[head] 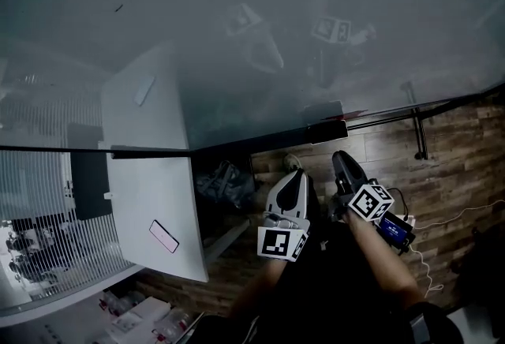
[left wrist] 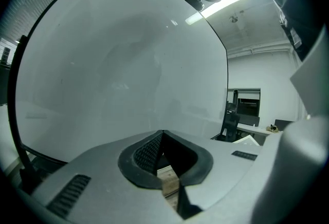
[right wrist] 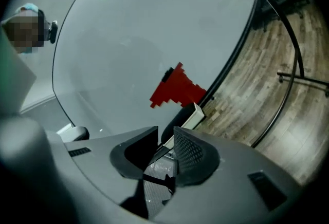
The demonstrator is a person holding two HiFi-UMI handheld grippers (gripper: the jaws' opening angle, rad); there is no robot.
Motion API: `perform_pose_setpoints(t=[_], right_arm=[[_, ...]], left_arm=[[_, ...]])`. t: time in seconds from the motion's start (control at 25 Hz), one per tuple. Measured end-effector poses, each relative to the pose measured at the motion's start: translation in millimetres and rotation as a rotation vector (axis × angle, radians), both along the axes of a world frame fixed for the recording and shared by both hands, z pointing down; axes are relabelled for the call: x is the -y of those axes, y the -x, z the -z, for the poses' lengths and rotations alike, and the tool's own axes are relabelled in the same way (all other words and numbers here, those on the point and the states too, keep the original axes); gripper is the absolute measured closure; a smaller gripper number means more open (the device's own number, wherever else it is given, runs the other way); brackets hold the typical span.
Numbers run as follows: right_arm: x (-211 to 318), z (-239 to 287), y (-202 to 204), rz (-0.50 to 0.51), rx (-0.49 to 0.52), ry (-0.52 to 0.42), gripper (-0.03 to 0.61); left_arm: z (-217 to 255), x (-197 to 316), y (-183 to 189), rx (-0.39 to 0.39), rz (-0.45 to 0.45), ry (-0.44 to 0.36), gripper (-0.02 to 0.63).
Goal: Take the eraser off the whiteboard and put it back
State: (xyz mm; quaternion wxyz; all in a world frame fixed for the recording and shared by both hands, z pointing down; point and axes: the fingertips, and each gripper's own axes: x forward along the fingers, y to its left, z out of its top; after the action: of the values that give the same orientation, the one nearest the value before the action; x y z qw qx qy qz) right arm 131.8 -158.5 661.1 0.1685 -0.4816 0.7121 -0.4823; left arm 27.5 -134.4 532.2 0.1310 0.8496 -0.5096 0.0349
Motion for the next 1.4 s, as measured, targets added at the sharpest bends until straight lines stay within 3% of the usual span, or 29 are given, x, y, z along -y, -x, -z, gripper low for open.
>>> perform_pose_setpoints(t=[0.16,0.6,0.92,1.4], right_arm=[[9,-23,3,-0.043,0.115,0.086,0.439],[36,-33,8,-0.126,0.310,0.156,0.399],[39,-38,13,-0.157,0.325,0.199,0.405],[33,-35,12,-0.160,0.325,0.185,0.439]], left_arm=[[-6,2,-1,-0.002,-0.011,0.016,0.607],[-15,1,1,0.005,-0.010,0.045,0.607],[-16,3,7,0.013,-0.010,0.054,0.607],[-15,-2,11,0.007,-0.001,0.050,0.607]])
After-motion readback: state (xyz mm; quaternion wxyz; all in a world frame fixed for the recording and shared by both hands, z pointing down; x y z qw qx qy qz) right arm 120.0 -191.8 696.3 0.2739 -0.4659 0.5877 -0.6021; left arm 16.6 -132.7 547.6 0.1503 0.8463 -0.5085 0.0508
